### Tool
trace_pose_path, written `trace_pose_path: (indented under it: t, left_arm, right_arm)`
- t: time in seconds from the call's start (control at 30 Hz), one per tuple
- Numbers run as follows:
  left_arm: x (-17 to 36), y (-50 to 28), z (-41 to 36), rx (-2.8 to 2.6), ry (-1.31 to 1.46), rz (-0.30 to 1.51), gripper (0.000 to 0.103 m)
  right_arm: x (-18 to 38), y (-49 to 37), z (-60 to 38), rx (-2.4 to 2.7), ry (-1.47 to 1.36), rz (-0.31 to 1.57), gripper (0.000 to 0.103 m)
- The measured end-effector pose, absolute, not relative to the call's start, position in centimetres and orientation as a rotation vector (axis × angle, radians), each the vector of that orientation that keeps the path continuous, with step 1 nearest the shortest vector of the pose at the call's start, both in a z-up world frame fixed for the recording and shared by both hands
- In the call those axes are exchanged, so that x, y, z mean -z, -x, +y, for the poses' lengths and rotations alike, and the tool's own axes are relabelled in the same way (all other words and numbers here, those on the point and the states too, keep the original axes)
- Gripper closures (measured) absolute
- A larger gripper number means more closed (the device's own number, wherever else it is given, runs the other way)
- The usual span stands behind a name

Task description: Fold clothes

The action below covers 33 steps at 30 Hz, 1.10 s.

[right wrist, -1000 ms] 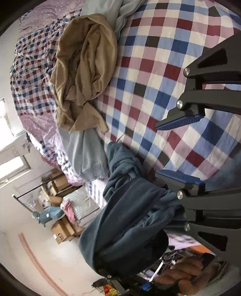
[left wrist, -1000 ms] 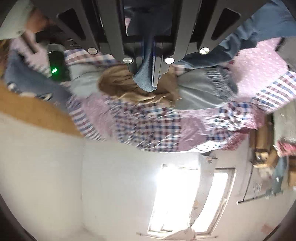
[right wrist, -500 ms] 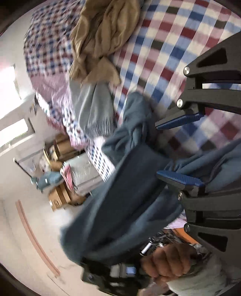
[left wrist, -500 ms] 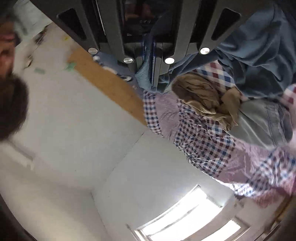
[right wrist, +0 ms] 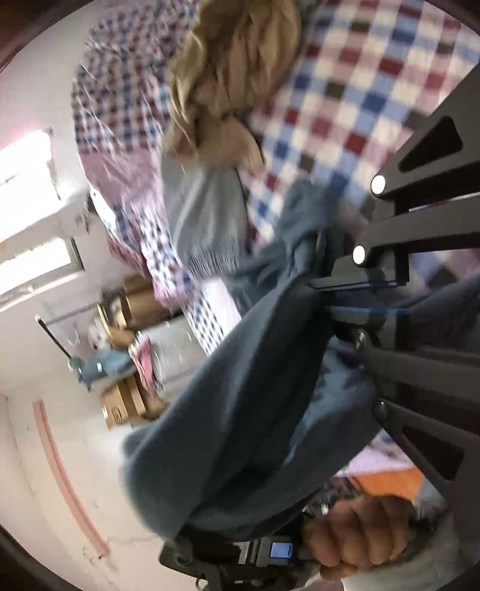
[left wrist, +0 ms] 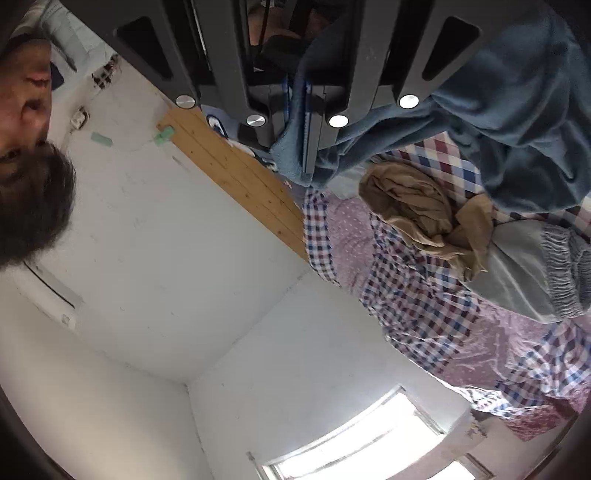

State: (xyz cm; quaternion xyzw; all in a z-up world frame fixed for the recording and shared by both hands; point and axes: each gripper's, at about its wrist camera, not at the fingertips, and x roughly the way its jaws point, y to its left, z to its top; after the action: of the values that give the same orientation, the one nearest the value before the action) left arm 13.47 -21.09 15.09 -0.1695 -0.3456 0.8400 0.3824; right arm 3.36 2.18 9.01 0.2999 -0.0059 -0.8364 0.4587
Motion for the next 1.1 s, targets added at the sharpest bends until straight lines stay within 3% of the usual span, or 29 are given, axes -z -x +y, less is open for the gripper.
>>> trace_pose_path:
  t: [0.2, 0.47, 0.57, 0.73, 0.87, 0.97, 1.03, 1.1]
  left_arm:
    - [-14.1, -12.9, -23.2, -2.275, 0.442, -0.984, 0.099]
    - [-13.9, -11.6, -19.7, -2.477, 0.585, -0.784, 0.099]
    - [-13.4, -10.7, -18.2, -2.550, 0.642, -0.712, 0.099]
    - [-11.7, -8.9, -17.9, -2.821, 0.860, -0.624, 0.099]
    - [-9.9, -8.1, -20.3, -2.944, 1.022, -0.753, 0.099]
    - [-8.7, -8.5, -22.8, -2.969, 1.063, -0.940, 0.099]
    - [-8.1, -8.8, -24.1, -2.919, 1.035, -1.064, 0.099]
    - [-8.8, -8.9, -23.5, -2.873, 0.946, -1.046, 0.098]
  right_arm:
    - [-12.3, -3.0, 5.9, 2.328, -0.599, -0.041, 0.099]
    - [-19.4, -8.0, 10.0, 2.665, -0.128, 0.021, 0.098]
    - [-20.0, -7.9, 9.6, 2.565, -0.162, 0.029, 0.095]
    - [-16.6, -5.0, 8.0, 2.254, -0.466, 0.054, 0.088]
    - [-10.7, -3.2, 5.6, 1.948, -0.850, 0.229, 0.081]
    - [-8.3, -3.6, 5.5, 1.876, -0.914, 0.326, 0.079]
    - [-7.8, -3.7, 6.1, 1.829, -0.930, 0.319, 0.069]
    - [-8.3, -3.6, 7.3, 1.789, -0.922, 0.274, 0.060]
